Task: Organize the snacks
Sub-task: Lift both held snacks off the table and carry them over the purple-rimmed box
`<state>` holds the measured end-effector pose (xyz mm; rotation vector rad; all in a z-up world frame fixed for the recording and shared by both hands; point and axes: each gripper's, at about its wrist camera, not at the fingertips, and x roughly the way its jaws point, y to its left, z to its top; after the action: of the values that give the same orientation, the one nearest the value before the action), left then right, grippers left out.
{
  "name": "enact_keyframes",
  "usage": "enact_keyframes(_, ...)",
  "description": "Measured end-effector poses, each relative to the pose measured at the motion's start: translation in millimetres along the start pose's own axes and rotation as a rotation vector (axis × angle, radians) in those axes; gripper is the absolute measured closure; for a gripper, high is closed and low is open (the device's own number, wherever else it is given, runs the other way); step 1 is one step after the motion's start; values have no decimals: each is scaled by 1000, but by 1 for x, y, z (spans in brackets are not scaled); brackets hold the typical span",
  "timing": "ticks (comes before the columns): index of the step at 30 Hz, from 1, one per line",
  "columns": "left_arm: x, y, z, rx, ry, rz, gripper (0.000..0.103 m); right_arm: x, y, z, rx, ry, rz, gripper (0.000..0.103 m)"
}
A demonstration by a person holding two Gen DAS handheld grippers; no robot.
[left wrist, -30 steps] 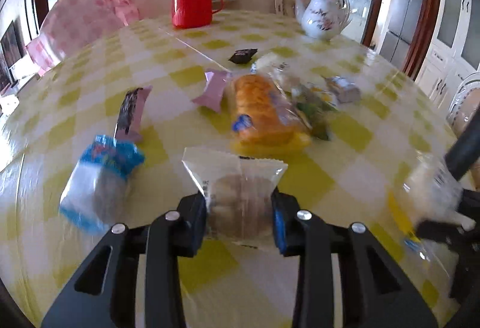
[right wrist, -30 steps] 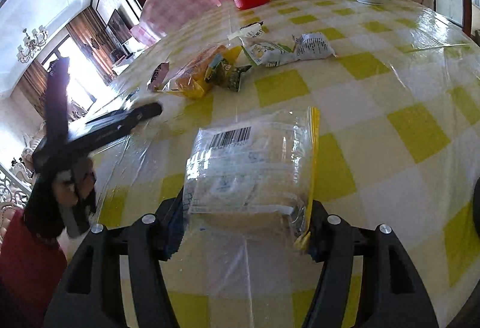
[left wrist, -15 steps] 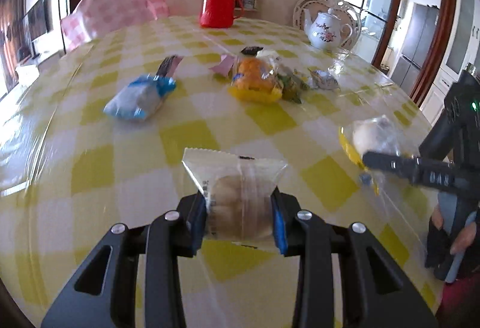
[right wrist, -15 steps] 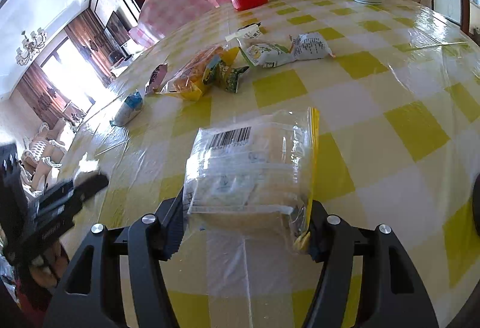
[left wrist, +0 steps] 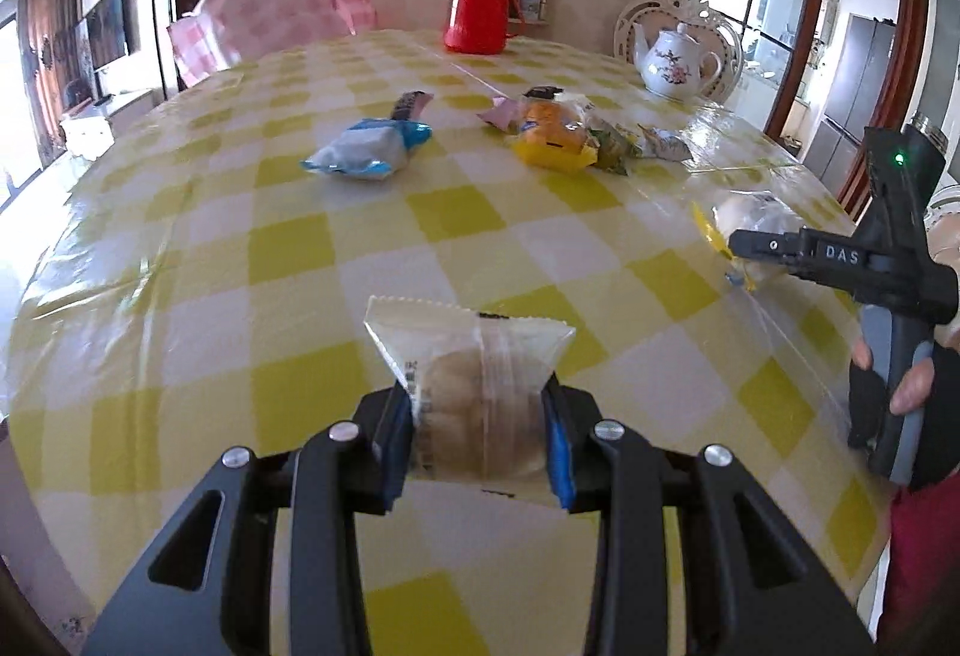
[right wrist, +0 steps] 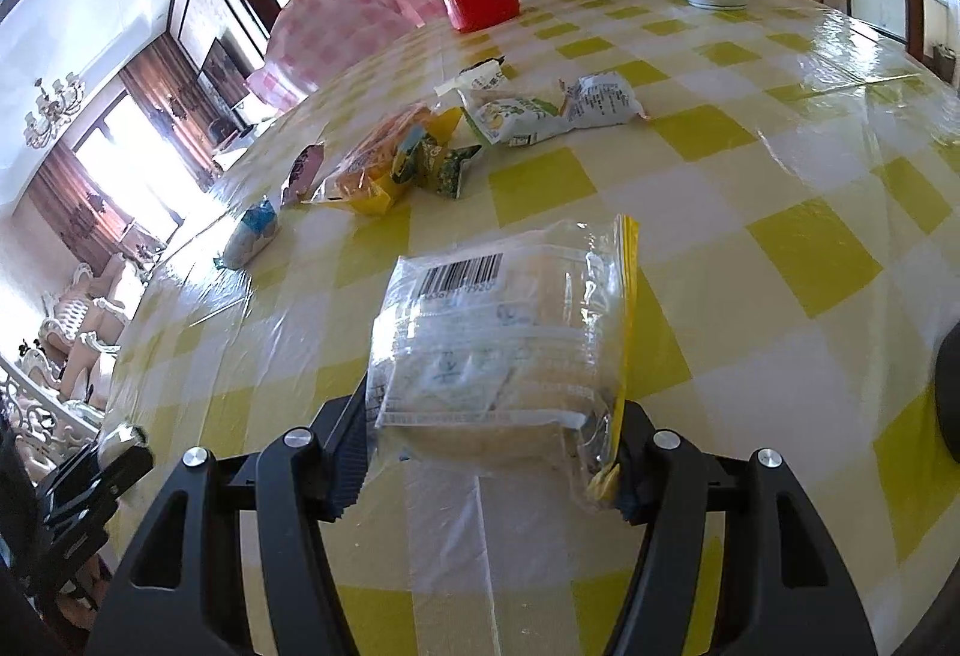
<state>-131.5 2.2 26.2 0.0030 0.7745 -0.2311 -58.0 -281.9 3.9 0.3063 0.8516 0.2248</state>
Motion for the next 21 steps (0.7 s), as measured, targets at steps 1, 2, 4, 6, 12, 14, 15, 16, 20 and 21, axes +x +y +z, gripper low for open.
enact_keyframes(1,-3,3,-2,0,-1,9,66,-1,0,-1,7,0,-3,42)
enact_keyframes(2,-6,7,-5,1,-2,18,66,-1,0,-1,13,-1,-5,42)
enact_keyframes(4,-11,12,-9,3,-6,40,66,-6,2,-6,29,-9,-8,42)
enact_keyframes(6,-14,17,-13,3,-5,56,66,-10,7,-13,43,-14,8,42)
enact_keyframes(12,-25,33,-28,-7,4,94,66,-18,42,-35,4,-5,83,42)
enact_keyframes(14,-29,38,-32,-13,7,102,66,-19,55,-41,-16,7,105,42)
enact_keyframes(15,-31,40,-34,-16,9,108,66,-19,66,-45,-38,14,122,42)
enact_keyframes(16,-34,42,-36,-17,8,116,66,-21,73,-47,-52,15,132,42)
enact_keyframes(20,-49,52,-41,-22,1,142,66,-30,113,-61,-140,16,184,42)
enact_keyframes(21,-52,54,-42,-24,0,147,66,-31,123,-64,-161,17,194,42)
